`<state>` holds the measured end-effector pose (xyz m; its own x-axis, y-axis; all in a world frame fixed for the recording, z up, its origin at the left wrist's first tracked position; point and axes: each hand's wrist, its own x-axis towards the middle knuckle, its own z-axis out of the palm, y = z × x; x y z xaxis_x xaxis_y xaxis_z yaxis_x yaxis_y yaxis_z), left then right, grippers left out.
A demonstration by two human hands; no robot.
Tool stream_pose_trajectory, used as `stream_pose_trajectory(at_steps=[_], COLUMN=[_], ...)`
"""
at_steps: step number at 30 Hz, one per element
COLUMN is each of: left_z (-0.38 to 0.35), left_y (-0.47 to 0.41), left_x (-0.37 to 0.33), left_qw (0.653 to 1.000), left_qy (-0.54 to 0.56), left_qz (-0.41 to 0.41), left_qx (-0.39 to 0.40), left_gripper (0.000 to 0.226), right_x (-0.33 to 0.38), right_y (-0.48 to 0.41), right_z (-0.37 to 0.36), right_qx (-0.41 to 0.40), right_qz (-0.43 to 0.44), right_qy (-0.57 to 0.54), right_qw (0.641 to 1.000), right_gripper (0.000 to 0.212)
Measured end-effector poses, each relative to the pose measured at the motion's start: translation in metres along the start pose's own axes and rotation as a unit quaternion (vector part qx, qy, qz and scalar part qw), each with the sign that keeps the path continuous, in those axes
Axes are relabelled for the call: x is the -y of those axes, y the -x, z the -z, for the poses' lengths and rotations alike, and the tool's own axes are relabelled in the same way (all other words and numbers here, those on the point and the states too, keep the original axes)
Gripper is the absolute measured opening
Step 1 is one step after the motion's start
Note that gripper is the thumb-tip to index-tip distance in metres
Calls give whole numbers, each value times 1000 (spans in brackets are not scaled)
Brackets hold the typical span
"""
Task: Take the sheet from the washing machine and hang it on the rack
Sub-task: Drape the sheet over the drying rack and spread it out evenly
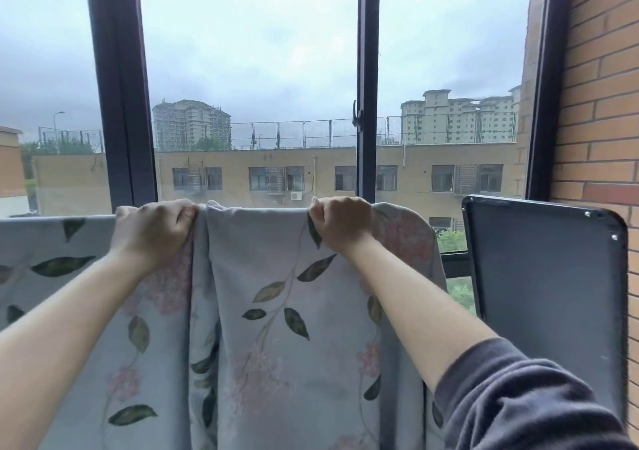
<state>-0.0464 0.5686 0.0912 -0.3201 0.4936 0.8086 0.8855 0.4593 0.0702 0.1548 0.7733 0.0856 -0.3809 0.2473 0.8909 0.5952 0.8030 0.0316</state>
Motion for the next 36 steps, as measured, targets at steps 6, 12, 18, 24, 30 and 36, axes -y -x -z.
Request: stream_pose_trajectory(at_steps=[6, 12, 18, 24, 30, 36], left_z=[-5, -5, 3, 4, 3, 20], left_y=[-10, -1, 5, 6, 2, -1], left_x=[-19, -33, -32, -24, -17, 40], left_qw=[993, 993, 994, 996, 998, 997], left_qy=[-67, -75, -71, -33, 47, 79], left_qz=[-7, 18, 10, 5, -7, 5], left_qx=[100, 87, 84, 87, 49, 14], left_gripper=[50, 58, 56, 52, 40, 33], right_x=[2, 31, 29, -15, 50, 64], right_y=[-3, -2, -7, -17, -20, 4], right_z=[16, 10, 30, 55, 41, 28], right_qx=[139, 67, -20, -59, 219, 152], right_qz=[68, -41, -191, -427, -131, -52], right_qy=[-38, -219, -250, -234, -89, 5], right_qw=[987, 973, 949, 871, 963, 987], right_gripper=[38, 18, 21, 27, 39, 41])
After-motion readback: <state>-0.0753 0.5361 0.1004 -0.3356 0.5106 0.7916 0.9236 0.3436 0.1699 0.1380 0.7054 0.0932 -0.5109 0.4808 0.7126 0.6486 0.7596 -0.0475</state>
